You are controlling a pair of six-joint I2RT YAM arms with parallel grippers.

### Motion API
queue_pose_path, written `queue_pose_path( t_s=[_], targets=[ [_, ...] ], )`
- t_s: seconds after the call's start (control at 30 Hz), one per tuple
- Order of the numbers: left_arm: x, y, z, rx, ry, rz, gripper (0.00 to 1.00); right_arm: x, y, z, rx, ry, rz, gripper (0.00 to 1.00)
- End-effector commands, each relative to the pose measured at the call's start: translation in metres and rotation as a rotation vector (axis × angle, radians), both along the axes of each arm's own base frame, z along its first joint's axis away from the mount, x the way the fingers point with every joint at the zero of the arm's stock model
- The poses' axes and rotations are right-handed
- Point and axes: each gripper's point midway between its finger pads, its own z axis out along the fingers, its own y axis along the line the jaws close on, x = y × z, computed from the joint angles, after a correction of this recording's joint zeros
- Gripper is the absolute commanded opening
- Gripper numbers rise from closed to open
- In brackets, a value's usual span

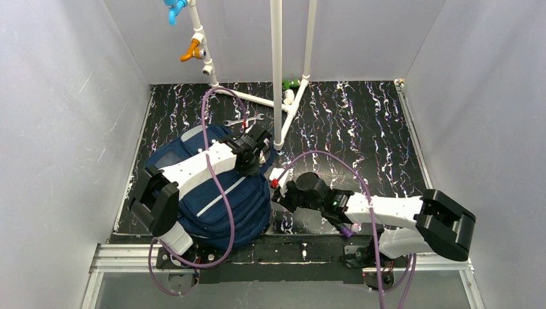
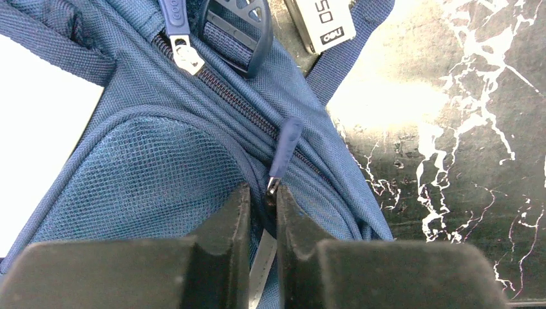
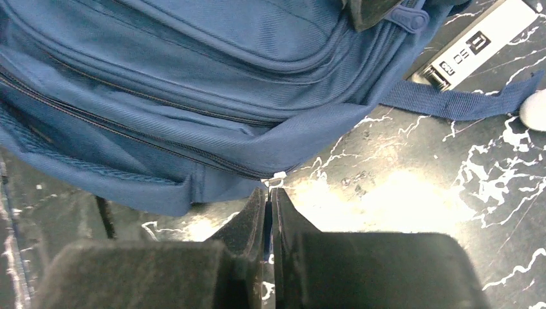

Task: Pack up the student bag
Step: Zip the student bag at the center of the board.

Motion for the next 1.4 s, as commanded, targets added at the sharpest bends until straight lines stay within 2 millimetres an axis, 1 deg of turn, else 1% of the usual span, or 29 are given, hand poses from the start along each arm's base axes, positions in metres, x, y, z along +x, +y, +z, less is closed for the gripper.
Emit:
queue_pose_path(
  t_s=[0.0, 0.07, 0.13, 0.17, 0.23, 0.27, 0.3, 0.37, 0.43, 0.47, 0.5, 0.53, 0.63, 0.7, 0.73, 0.77, 0.8, 0.83, 0.9, 0.93, 1.0, 1.03, 1.1, 1.17, 1.2, 1.27, 1.37],
  targets=[
    [0.016, 0.035, -0.014, 0.123, -0.044, 0.093, 0.00, -0.038, -0.017, -0.008, -0.083, 0.179, -0.039, 0.01],
    [0.023, 0.033, -0.003, 0.083, -0.093, 0.104, 0.00, -0.059, -0.013, -0.005, -0.069, 0.220, -0.015, 0.01],
    [0.030, 0.027, 0.011, 0.022, -0.151, 0.108, 0.00, -0.082, -0.002, 0.007, -0.007, 0.244, 0.034, 0.01],
    [0.032, 0.024, 0.016, -0.001, -0.172, 0.117, 0.00, -0.096, 0.010, 0.019, 0.047, 0.249, 0.072, 0.01],
    [0.037, 0.022, 0.026, -0.034, -0.212, 0.137, 0.00, -0.115, 0.028, 0.037, 0.124, 0.263, 0.099, 0.01],
    [0.039, 0.020, 0.032, -0.055, -0.230, 0.138, 0.00, -0.129, 0.042, 0.041, 0.151, 0.297, 0.120, 0.01],
    [0.040, 0.018, 0.037, -0.075, -0.243, 0.136, 0.00, -0.136, 0.052, 0.044, 0.171, 0.332, 0.130, 0.01],
    [0.040, 0.013, 0.050, -0.118, -0.259, 0.123, 0.00, -0.153, 0.071, 0.042, 0.166, 0.405, 0.179, 0.01],
    [0.036, 0.007, 0.062, -0.176, -0.246, 0.106, 0.00, -0.158, 0.080, 0.031, 0.140, 0.458, 0.175, 0.01],
    [0.032, 0.005, 0.070, -0.205, -0.236, 0.096, 0.04, -0.158, 0.082, 0.026, 0.132, 0.468, 0.166, 0.01],
    [0.027, 0.004, 0.079, -0.240, -0.231, 0.082, 0.15, -0.157, 0.083, 0.021, 0.124, 0.469, 0.155, 0.01],
    [0.022, 0.003, 0.089, -0.268, -0.229, 0.069, 0.22, -0.156, 0.083, 0.016, 0.116, 0.470, 0.141, 0.01],
    [0.001, 0.011, 0.112, -0.323, -0.221, 0.036, 0.41, -0.148, 0.081, 0.014, 0.136, 0.467, 0.086, 0.01],
    [-0.016, 0.022, 0.128, -0.351, -0.234, 0.031, 0.53, -0.141, 0.078, 0.016, 0.151, 0.461, 0.040, 0.15],
    [-0.025, 0.026, 0.135, -0.372, -0.232, 0.021, 0.60, -0.139, 0.075, 0.017, 0.156, 0.462, 0.026, 0.25],
    [-0.035, 0.028, 0.144, -0.406, -0.235, 0.005, 0.65, -0.138, 0.073, 0.019, 0.159, 0.466, 0.016, 0.32],
    [-0.046, 0.032, 0.150, -0.426, -0.234, -0.003, 0.69, -0.138, 0.070, 0.022, 0.162, 0.477, 0.003, 0.47],
    [-0.055, 0.035, 0.157, -0.450, -0.241, -0.011, 0.72, -0.135, 0.064, 0.024, 0.160, 0.491, -0.028, 0.55],
    [-0.076, 0.045, 0.164, -0.471, -0.231, -0.011, 0.76, -0.124, 0.052, 0.031, 0.160, 0.534, -0.118, 0.72],
    [-0.085, 0.049, 0.166, -0.484, -0.226, -0.008, 0.78, -0.117, 0.046, 0.036, 0.166, 0.566, -0.160, 0.77],
    [-0.102, 0.053, 0.169, -0.518, -0.211, 0.003, 0.79, -0.093, 0.031, 0.045, 0.190, 0.617, -0.303, 0.89],
    [-0.111, 0.052, 0.169, -0.553, -0.188, 0.003, 0.80, -0.079, 0.022, 0.050, 0.215, 0.647, -0.396, 0.96],
    [-0.127, 0.049, 0.167, -0.613, -0.143, 0.019, 0.80, -0.056, 0.010, 0.052, 0.276, 0.754, -0.532, 0.98],
    [-0.141, 0.043, 0.163, -0.675, -0.079, 0.047, 0.79, -0.046, 0.011, 0.052, 0.361, 0.878, -0.572, 0.98],
    [-0.148, 0.038, 0.159, -0.711, -0.035, 0.063, 0.78, -0.042, 0.013, 0.048, 0.388, 0.928, -0.595, 0.97],
    [-0.160, 0.027, 0.154, -0.778, 0.050, 0.070, 0.75, -0.038, 0.025, 0.050, 0.414, 0.965, -0.589, 0.95],
    [-0.175, 0.017, 0.141, -0.852, 0.146, 0.092, 0.70, -0.037, 0.045, 0.046, 0.399, 1.007, -0.570, 0.93]
  ],
)
